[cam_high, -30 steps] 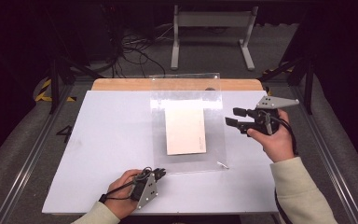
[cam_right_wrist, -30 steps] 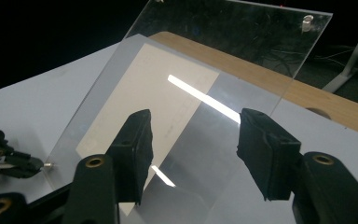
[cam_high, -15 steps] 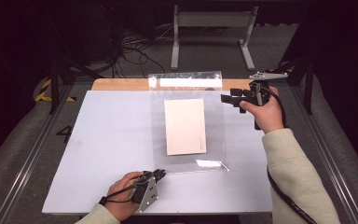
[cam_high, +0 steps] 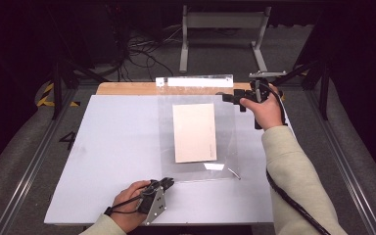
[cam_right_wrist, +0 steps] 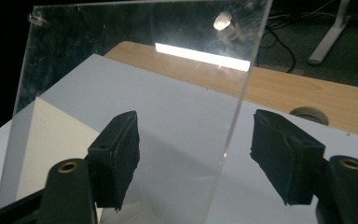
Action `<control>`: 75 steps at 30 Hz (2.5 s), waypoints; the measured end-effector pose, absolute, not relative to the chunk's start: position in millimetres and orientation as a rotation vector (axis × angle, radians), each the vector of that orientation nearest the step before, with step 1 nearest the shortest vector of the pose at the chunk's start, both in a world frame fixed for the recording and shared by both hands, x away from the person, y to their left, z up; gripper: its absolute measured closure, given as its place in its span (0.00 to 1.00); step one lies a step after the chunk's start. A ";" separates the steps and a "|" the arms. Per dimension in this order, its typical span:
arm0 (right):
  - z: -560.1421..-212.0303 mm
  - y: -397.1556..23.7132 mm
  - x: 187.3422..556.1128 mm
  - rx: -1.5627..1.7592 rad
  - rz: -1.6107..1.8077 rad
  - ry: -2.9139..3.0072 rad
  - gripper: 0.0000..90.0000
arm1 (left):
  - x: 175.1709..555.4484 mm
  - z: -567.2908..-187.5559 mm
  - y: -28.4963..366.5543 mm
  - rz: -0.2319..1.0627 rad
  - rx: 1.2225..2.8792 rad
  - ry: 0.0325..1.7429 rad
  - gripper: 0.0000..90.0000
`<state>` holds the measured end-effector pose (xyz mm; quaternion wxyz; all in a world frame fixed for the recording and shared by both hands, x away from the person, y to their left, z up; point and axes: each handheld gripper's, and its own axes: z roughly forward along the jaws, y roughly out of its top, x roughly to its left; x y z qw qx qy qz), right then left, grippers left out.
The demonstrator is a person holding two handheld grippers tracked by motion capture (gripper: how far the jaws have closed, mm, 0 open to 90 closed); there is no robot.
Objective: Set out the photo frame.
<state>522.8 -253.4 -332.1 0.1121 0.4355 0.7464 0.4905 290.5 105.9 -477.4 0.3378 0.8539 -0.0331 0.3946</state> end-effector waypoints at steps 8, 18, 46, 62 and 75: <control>-342.6 -237.4 530.3 1.284 1.493 2.246 0.36 | 290.2 -478.7 106.4 1.018 2.220 -0.070 0.94; -328.8 -254.6 519.1 1.229 1.636 2.247 0.57 | 288.1 -479.0 105.7 1.037 2.229 -0.088 0.94; -294.4 -316.0 438.8 0.896 1.795 2.434 0.87 | 292.5 -459.9 119.8 0.580 2.222 0.103 0.65; -252.7 -295.5 379.3 0.553 1.721 2.522 0.93 | 295.1 -454.9 134.8 0.183 2.113 0.189 0.69; -231.1 -268.9 339.4 0.301 1.617 2.536 0.93 | 293.2 -464.5 124.5 0.059 2.198 0.147 0.78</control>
